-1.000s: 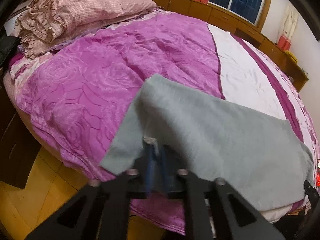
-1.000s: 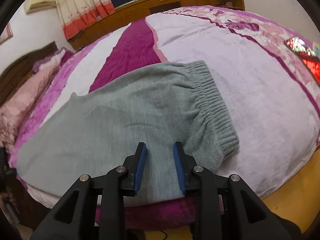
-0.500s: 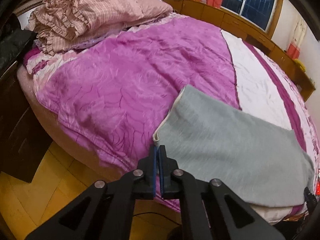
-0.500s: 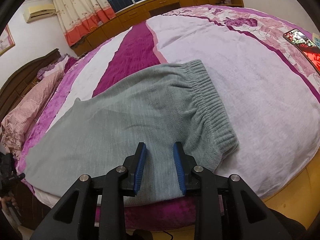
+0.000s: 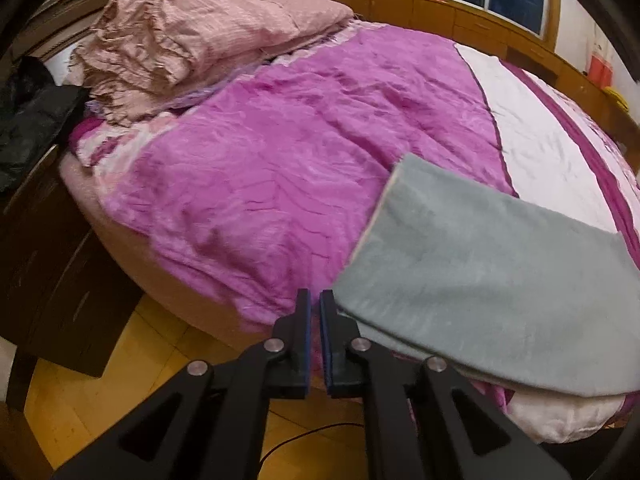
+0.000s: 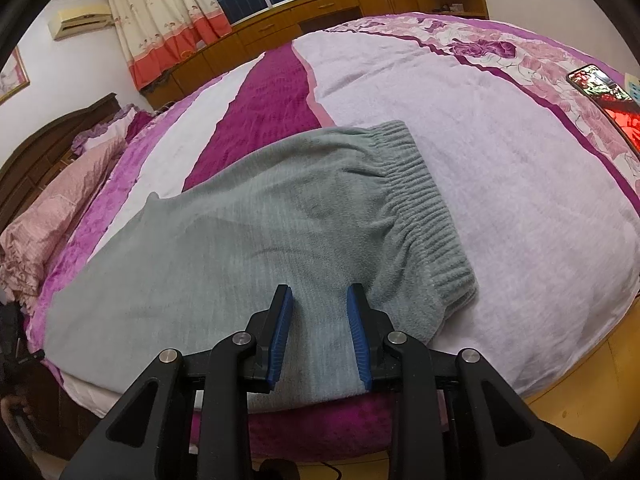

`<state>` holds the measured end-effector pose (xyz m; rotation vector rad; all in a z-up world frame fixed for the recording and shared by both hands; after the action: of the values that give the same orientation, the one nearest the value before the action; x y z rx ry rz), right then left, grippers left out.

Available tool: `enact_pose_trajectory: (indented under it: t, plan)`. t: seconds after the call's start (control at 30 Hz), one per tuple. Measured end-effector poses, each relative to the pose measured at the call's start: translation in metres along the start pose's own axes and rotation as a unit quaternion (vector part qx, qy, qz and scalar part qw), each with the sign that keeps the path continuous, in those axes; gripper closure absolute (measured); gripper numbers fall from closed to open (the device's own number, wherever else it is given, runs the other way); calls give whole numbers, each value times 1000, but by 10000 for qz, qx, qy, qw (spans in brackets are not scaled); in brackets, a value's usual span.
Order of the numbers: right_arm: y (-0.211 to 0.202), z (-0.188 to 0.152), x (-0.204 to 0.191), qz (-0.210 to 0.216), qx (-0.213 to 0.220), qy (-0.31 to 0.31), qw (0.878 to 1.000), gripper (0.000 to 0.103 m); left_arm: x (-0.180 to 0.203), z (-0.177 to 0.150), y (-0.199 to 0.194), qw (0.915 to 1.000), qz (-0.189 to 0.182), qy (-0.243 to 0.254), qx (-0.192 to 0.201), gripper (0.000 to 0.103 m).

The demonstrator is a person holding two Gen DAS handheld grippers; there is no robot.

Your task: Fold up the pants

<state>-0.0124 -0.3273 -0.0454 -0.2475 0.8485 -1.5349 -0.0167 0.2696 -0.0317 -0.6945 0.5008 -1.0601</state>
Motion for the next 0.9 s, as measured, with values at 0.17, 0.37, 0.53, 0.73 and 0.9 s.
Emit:
enact_pose_trajectory:
  t: [0.17,0.37,0.53,0.73,0.9]
  plan:
    - [-1,1,0,33,8,86,10000,81,6,6,-19,9995,-285,-101,130,97]
    - [-22,-2,5,25,27,453,9990,80,45,4,-27,9963,-856,-57,-75,97]
    - [-48,-7,25,109,133,1210,9925,67,74,-5,-25,9945,-1019,108,-209,95]
    - [-41,-16,33,28,-78,1440,9895,61,86,-18,-18,9952,-891,247,-308,94]
    - [-29,-16,27,156,-167,1430,9895,61,86,-20,-15,9957,-818,281,-337,92]
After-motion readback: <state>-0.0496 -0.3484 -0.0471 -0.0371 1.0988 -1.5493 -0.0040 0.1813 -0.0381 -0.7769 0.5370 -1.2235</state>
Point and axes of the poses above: each gripper's, at about its wrist camera, not at the fingertips, and y roughly the way its jaws point, x to its right, z to its top, the point moved 8 cm from there along y, roughly the way its jaws point, and after that the axes turned 8 degrees about x, right-handed, at the moved point
